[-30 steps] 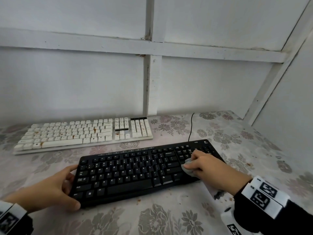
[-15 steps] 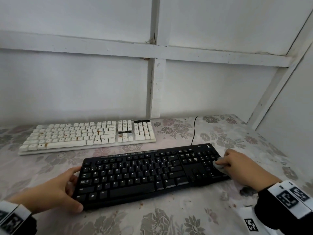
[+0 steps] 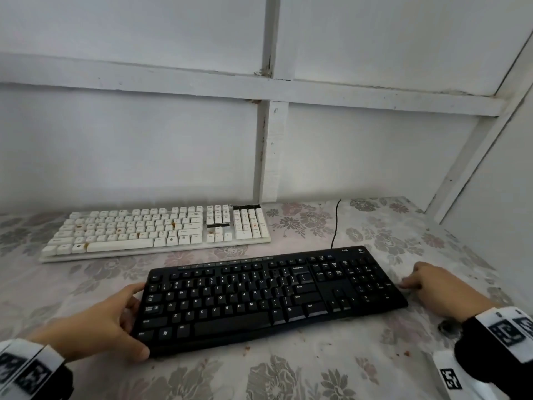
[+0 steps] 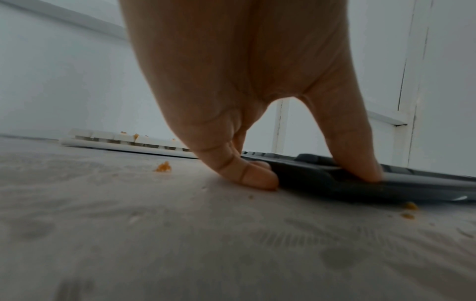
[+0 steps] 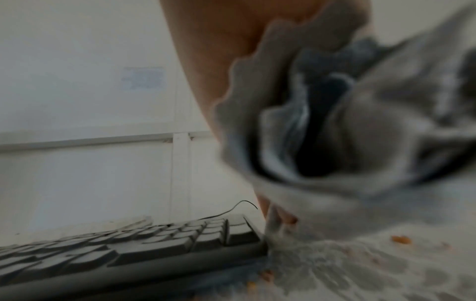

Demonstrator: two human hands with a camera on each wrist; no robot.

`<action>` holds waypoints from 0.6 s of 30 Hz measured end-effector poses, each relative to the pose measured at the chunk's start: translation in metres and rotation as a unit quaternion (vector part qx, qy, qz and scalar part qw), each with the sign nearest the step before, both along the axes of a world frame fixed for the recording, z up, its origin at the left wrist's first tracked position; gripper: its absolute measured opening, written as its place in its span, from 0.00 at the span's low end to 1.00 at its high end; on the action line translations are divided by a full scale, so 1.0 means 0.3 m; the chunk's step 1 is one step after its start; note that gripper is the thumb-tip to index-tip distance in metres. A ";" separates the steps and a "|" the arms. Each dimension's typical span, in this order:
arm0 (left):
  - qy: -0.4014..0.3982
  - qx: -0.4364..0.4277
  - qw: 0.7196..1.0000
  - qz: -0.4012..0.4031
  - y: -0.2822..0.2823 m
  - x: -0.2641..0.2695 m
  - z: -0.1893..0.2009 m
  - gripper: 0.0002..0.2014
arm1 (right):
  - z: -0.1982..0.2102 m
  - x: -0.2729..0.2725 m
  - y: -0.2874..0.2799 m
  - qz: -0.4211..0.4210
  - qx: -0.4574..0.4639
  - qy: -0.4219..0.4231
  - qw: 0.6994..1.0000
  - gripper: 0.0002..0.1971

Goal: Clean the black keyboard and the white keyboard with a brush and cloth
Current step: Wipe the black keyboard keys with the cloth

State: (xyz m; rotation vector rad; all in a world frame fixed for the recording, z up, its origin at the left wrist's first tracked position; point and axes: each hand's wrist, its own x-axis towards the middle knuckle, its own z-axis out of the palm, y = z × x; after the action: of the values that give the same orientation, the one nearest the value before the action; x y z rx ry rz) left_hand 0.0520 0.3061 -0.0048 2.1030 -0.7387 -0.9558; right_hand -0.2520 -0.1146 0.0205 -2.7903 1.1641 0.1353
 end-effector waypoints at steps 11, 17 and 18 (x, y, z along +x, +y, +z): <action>0.013 0.035 0.999 0.001 -0.018 -0.024 0.021 0.52 | 0.082 0.373 0.588 0.280 0.129 -0.149 0.940 0.09; 0.023 -0.021 0.999 -0.023 -0.026 -0.054 0.051 0.43 | 0.009 0.580 0.892 0.461 0.132 -0.106 0.871 0.08; 0.015 -0.030 0.999 -0.035 -0.026 -0.058 0.055 0.42 | 0.014 0.597 0.921 0.474 0.123 -0.095 0.867 0.09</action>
State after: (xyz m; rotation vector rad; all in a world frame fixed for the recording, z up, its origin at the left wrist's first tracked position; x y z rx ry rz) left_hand 0.0345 0.2982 0.0118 2.0182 -0.8191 -0.9891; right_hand -0.0729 0.1616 0.0247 -2.7633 -0.3248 0.0716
